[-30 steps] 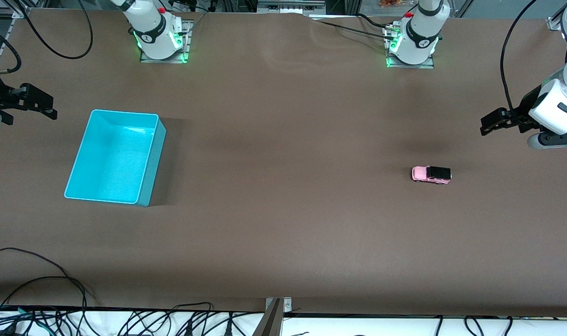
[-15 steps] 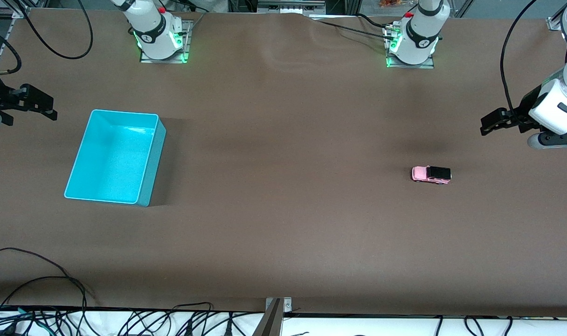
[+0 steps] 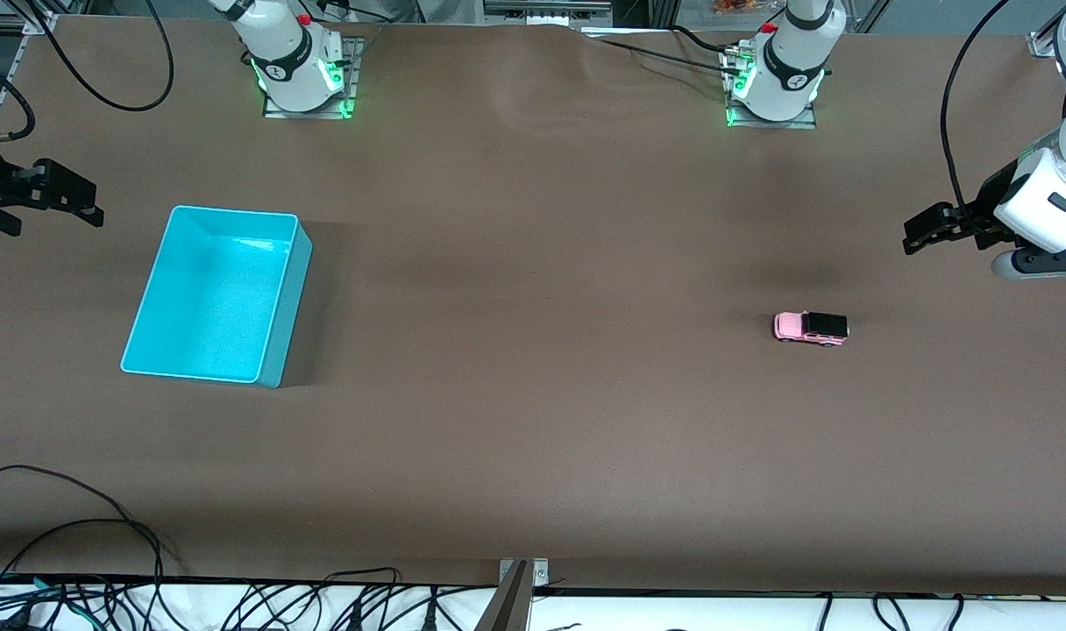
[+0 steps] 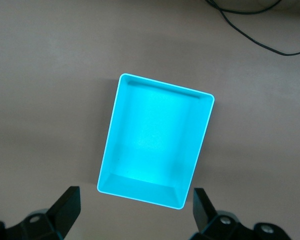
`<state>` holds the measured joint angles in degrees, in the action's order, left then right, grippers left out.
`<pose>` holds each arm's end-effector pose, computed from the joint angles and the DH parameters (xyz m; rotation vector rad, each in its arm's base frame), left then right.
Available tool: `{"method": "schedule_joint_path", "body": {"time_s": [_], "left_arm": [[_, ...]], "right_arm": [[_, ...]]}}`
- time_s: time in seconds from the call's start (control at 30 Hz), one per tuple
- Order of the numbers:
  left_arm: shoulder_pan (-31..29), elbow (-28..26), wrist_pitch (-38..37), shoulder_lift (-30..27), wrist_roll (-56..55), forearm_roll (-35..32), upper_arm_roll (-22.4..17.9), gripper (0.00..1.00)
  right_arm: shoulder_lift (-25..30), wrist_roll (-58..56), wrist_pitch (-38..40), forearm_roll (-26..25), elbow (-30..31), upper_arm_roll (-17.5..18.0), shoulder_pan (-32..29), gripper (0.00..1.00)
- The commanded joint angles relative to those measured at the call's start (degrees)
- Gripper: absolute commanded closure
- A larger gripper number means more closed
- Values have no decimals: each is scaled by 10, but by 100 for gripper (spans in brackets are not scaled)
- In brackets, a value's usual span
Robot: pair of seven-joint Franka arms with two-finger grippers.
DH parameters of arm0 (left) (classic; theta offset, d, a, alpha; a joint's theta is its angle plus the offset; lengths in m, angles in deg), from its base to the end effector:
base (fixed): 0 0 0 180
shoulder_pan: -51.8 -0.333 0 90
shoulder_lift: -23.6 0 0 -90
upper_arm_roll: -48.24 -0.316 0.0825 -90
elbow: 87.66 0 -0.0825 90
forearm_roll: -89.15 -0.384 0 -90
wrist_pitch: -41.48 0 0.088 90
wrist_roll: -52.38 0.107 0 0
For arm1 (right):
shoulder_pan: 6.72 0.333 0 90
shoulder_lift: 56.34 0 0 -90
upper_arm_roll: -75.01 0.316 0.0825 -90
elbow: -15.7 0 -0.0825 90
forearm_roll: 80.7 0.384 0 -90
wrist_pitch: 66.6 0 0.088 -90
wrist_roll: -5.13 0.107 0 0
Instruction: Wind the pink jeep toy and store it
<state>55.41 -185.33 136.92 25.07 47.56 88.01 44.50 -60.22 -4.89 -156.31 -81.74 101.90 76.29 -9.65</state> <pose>0.5637 0.0028 0.5548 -3.1132 -0.1307 0.0991 0.5748 -0.0190 0.6171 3.1173 0.2280 -0.0127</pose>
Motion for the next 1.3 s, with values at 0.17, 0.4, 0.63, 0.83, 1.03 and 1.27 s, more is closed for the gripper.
{"method": "schedule_joint_path", "body": {"time_s": [0.17,0.4,0.63,0.83,1.03,1.27], "left_arm": [[-1,-9,1,-11,11,-12,1,0],[-1,-9,3,-10,11,-12,1,0],[-1,-9,3,-10,11,-12,1,0],[-1,-9,3,-10,11,-12,1,0],[-1,-9,3,-10,11,-12,1,0],[-1,-9,3,-10,11,-12,1,0]], "right_arm": [[-1,2,-1,9,-13,4,0,0],[0,1,-8,8,-14,6,0,0],[-1,2,-13,9,-14,6,0,0],[-1,2,-13,9,-14,6,0,0],[-1,2,-13,9,-14,6,0,0],[-1,3,-13,9,-14,6,0,0]]}}
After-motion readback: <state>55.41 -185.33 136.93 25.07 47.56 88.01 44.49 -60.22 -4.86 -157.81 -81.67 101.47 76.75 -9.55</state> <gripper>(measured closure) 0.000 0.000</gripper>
